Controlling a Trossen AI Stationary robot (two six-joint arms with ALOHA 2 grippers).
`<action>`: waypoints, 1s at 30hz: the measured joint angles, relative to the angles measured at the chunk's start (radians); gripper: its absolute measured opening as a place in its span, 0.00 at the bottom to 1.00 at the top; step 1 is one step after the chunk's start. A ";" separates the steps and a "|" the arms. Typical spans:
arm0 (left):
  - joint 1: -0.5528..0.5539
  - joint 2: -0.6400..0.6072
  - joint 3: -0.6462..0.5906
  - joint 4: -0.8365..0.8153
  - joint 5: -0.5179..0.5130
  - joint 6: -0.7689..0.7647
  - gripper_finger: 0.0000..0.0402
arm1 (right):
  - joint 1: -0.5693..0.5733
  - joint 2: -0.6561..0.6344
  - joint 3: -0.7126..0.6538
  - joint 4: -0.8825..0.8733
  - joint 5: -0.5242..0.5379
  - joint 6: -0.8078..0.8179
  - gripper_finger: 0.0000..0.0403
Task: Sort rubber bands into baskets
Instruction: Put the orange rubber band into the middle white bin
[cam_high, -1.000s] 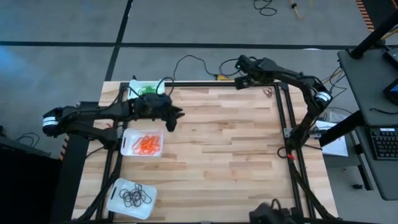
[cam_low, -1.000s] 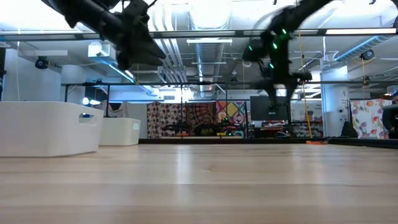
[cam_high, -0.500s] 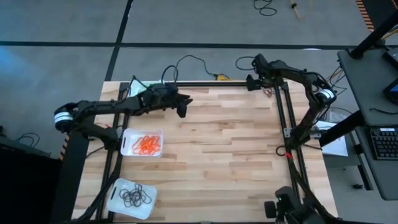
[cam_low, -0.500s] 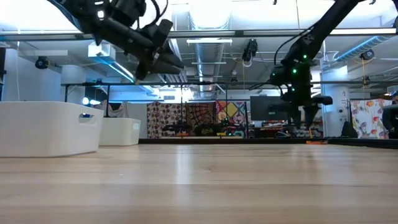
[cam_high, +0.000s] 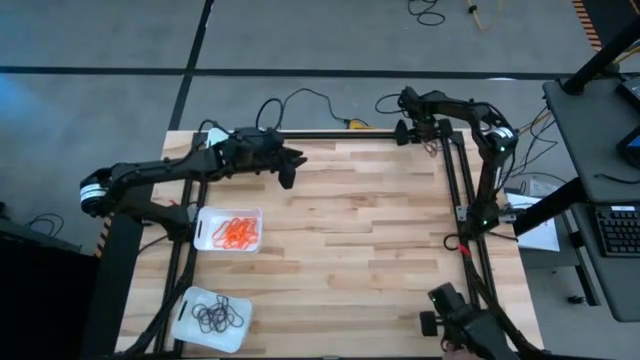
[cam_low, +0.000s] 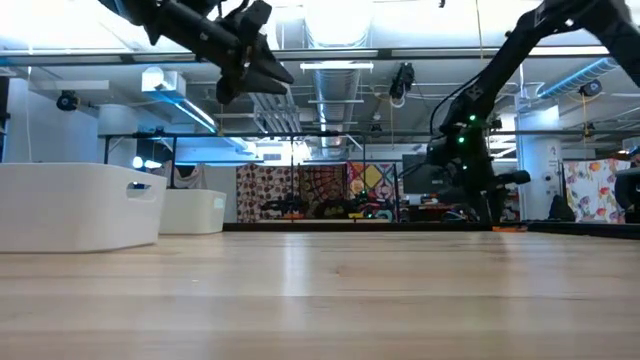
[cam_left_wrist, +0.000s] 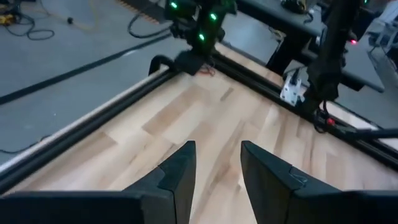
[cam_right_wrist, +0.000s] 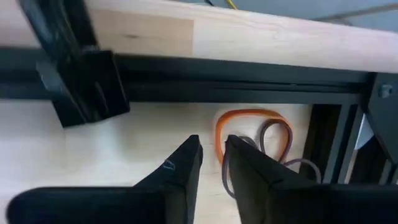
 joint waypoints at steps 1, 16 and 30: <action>-0.002 -0.008 0.000 -0.016 0.000 -0.001 0.28 | 0.000 0.018 0.023 -0.023 0.006 0.014 0.18; -0.040 -0.049 0.001 -0.105 0.002 0.027 0.28 | 0.008 0.058 0.046 -0.108 0.067 0.443 0.25; -0.039 -0.112 0.000 -0.171 -0.015 0.100 0.28 | -0.013 0.052 -0.061 0.017 0.009 0.420 0.15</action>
